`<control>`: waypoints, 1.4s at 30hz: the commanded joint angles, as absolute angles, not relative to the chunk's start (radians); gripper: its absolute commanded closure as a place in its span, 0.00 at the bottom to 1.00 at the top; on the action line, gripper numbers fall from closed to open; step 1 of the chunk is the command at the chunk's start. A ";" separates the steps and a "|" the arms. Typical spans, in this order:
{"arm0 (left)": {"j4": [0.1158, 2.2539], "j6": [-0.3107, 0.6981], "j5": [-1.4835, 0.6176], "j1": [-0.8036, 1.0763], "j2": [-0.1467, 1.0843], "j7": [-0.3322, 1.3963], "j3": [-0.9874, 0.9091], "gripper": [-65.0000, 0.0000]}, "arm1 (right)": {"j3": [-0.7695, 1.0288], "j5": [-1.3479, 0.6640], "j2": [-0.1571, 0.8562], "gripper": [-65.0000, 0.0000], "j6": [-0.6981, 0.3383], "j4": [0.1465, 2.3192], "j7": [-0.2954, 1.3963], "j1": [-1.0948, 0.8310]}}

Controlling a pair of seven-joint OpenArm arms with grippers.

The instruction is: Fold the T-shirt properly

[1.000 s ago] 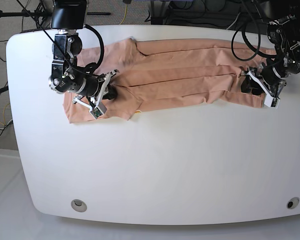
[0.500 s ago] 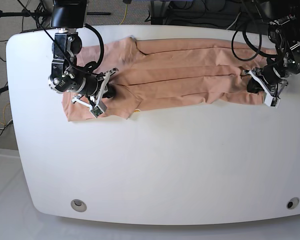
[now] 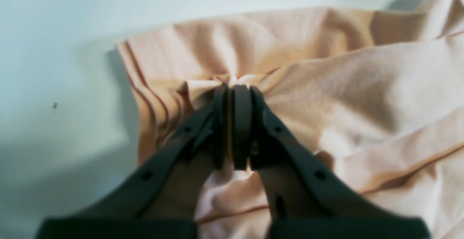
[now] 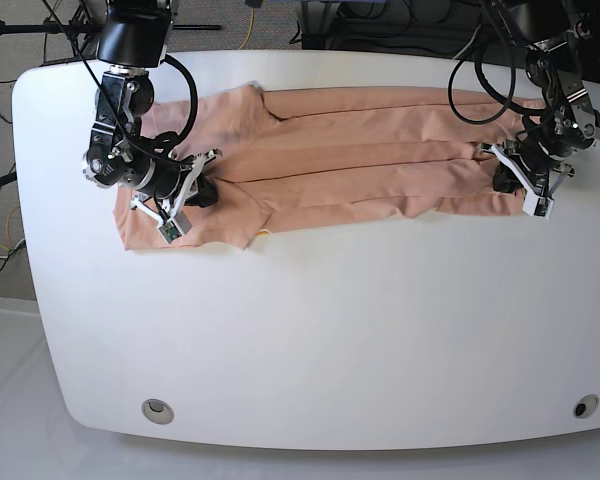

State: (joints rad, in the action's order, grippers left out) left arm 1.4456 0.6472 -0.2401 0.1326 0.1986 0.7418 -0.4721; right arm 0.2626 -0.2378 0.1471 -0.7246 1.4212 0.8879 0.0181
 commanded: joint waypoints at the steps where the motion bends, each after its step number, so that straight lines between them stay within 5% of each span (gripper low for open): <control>1: 1.437 0.636 -0.170 0.142 0.202 0.786 -0.469 1.00 | 0.269 -0.050 0.142 1.00 -0.690 1.371 0.970 0.008; 31: 1.138 0.636 0.036 -0.104 0.168 0.587 -0.458 1.00 | 0.341 0.097 0.073 1.00 -0.690 1.225 0.905 0.183; 42: 1.129 0.642 0.035 -0.148 0.174 0.595 -0.449 1.00 | 0.340 0.090 0.073 1.00 -0.598 1.231 0.905 0.194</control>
